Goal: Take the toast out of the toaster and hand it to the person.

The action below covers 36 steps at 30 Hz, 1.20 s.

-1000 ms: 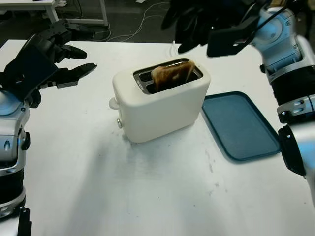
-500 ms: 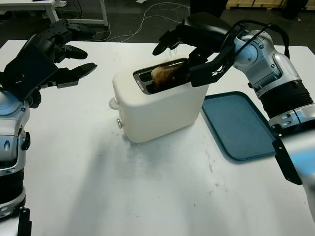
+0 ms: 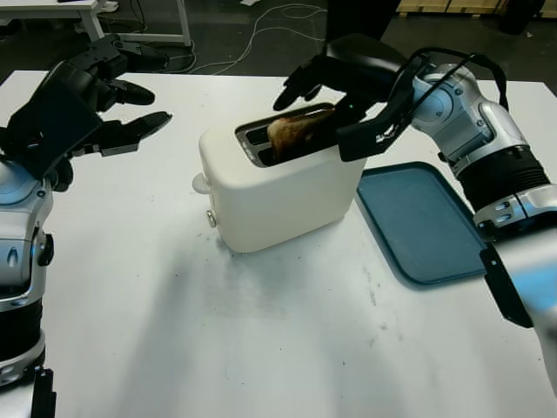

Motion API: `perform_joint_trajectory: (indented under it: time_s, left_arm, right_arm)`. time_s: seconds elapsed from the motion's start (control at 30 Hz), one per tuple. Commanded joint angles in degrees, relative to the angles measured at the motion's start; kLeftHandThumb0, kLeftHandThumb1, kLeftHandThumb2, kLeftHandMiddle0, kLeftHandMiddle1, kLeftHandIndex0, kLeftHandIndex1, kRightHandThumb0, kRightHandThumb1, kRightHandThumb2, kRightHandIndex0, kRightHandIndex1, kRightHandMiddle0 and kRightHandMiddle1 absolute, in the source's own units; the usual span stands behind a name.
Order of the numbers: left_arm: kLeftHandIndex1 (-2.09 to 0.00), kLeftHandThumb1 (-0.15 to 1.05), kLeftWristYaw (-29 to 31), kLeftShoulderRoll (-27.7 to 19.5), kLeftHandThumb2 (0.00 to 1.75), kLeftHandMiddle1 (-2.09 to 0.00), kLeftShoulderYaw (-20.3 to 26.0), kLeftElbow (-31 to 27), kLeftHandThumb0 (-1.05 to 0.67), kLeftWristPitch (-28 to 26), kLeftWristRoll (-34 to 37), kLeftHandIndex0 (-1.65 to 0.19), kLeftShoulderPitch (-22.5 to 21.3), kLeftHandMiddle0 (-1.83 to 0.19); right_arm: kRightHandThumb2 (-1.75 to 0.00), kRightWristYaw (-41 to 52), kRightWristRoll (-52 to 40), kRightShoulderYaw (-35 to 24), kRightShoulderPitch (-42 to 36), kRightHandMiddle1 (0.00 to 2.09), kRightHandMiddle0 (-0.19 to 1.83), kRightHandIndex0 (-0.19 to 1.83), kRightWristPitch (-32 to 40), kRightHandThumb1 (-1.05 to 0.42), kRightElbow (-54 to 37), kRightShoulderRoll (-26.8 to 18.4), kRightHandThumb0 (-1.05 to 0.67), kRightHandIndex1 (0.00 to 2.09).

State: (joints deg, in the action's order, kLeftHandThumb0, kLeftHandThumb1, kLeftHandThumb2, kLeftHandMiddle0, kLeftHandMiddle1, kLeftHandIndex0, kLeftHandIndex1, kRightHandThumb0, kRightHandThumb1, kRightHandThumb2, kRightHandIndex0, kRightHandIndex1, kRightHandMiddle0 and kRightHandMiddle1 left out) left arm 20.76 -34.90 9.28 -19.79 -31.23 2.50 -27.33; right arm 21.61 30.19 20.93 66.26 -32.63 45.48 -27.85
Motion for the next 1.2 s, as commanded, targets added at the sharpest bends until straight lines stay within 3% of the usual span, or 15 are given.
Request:
perform_joint_trajectory:
  time_s: [0.0,0.63,0.77,0.9,0.93,0.97,1.03,1.1,1.17]
  left_arm:
    - [-0.81,0.76,0.07,-0.22,0.40,-1.16,-0.26,-0.18,-0.30,-0.10,-0.19,-0.18,-0.03,-0.05]
    - [-0.81,0.76,-0.04,-0.35,0.40,-1.16,-0.44,-0.07,-0.29,-0.11,-0.35,-0.17,-0.04,-0.04]
    - [-0.81,0.75,-0.09,-0.29,0.40,-1.16,-0.44,-0.03,-0.29,-0.12,-0.36,-0.17,0.00,-0.04]
    - [-0.82,0.76,0.01,-0.94,0.40,-1.17,-0.89,0.26,-0.30,0.91,-1.25,-0.18,0.19,-0.05]
    - [-0.82,0.76,0.02,-1.09,0.40,-1.17,-0.99,0.29,-0.30,1.09,-1.48,-0.18,0.24,-0.06]
    - [-0.82,0.76,0.06,-1.29,0.40,-1.17,-1.14,0.32,-0.30,1.30,-1.83,-0.19,0.28,-0.06]
    - [-0.82,0.76,0.17,-1.20,0.40,-1.16,-1.01,0.26,-0.31,0.97,-1.84,-0.19,0.25,-0.07]
    - [-0.81,0.76,0.02,-0.81,0.39,-1.15,-0.73,0.15,-0.30,0.45,-1.52,-0.19,0.22,-0.07]
    - [-0.81,0.76,-0.15,-0.49,0.39,-1.14,-0.58,0.06,-0.29,-0.01,-1.26,-0.19,0.15,-0.07]
  right_arm:
    - [0.00,1.36,-1.56,-0.16,-1.11,0.07,0.99,0.74,-1.26,-0.61,0.10,0.51,-0.57,0.86]
    - [-0.01,8.14,-5.82,-0.44,-1.28,0.09,1.06,0.89,0.82,-0.66,1.78,2.77,-0.46,0.75]
    - [0.00,8.72,-7.00,-0.99,-1.34,0.11,1.11,0.91,0.72,-0.68,2.05,3.46,-0.44,0.84]
    - [0.00,7.55,-7.98,-1.66,-1.47,0.19,1.16,0.85,-0.75,-0.69,2.97,4.10,-0.44,1.07]
    - [0.00,7.00,-7.97,-1.82,-1.53,0.28,1.13,0.84,-1.40,-0.70,3.23,4.21,-0.44,1.13]
    - [0.00,5.87,-7.78,-2.05,-1.70,0.55,1.04,0.82,-2.23,-0.70,3.49,4.35,-0.45,1.24]
    - [0.00,3.56,-7.53,-2.51,-2.08,1.40,0.78,0.82,-3.88,-0.70,4.06,4.66,-0.46,1.59]
    - [-0.01,-0.45,-5.69,-2.23,-2.32,1.65,0.76,0.89,-6.48,-0.73,4.64,4.47,-0.45,1.71]
    - [-0.04,-5.82,-2.06,-1.13,-2.31,1.73,0.82,1.00,-9.01,-0.82,4.90,3.71,-0.48,1.74]
